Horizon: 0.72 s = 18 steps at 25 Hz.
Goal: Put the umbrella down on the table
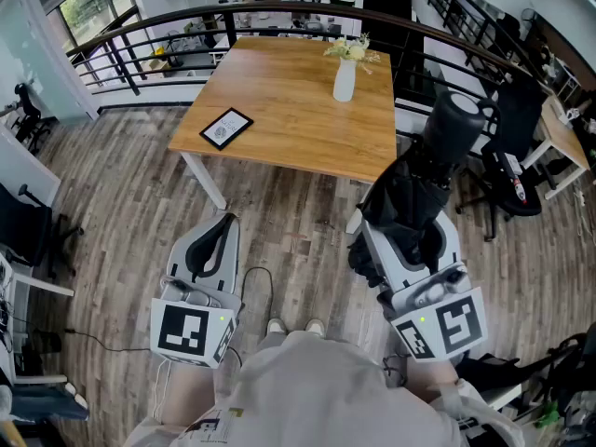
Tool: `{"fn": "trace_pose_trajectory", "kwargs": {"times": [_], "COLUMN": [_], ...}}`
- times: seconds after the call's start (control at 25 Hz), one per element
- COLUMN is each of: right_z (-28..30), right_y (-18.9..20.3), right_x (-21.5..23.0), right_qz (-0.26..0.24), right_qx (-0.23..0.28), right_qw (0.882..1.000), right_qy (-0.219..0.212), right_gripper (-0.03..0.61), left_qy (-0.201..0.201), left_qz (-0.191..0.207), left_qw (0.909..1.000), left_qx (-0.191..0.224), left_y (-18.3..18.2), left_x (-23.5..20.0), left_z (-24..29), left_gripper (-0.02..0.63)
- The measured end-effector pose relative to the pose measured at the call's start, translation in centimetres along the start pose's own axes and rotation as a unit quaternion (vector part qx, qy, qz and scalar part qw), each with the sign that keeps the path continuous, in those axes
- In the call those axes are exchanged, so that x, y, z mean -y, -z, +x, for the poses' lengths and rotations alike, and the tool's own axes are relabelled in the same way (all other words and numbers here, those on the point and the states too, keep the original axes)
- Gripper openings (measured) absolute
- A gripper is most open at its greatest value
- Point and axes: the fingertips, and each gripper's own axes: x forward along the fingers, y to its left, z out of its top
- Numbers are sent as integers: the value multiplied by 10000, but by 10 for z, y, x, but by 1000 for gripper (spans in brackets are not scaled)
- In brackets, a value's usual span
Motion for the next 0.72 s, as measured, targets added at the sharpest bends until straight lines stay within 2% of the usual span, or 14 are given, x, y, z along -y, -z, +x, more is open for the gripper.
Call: {"fn": "trace_pose_trajectory", "kwargs": {"times": [0.32,0.72], "right_z": [-1,-16], "right_y": [0,10], "right_x": [-1,15], "right_qz": [-13,167], "right_qx": [-6,-35], "right_qw": [10000,9997], "right_qy": [-64,-169], "right_gripper": [259,259], "left_qy": [-5,23], "left_qz": [-11,92], "left_qw": [10000,9999], "left_qx": [-24,-111], "left_y": [3,0], "left_x": [4,28], "left_z": [0,7], "left_gripper": [17,17]}}
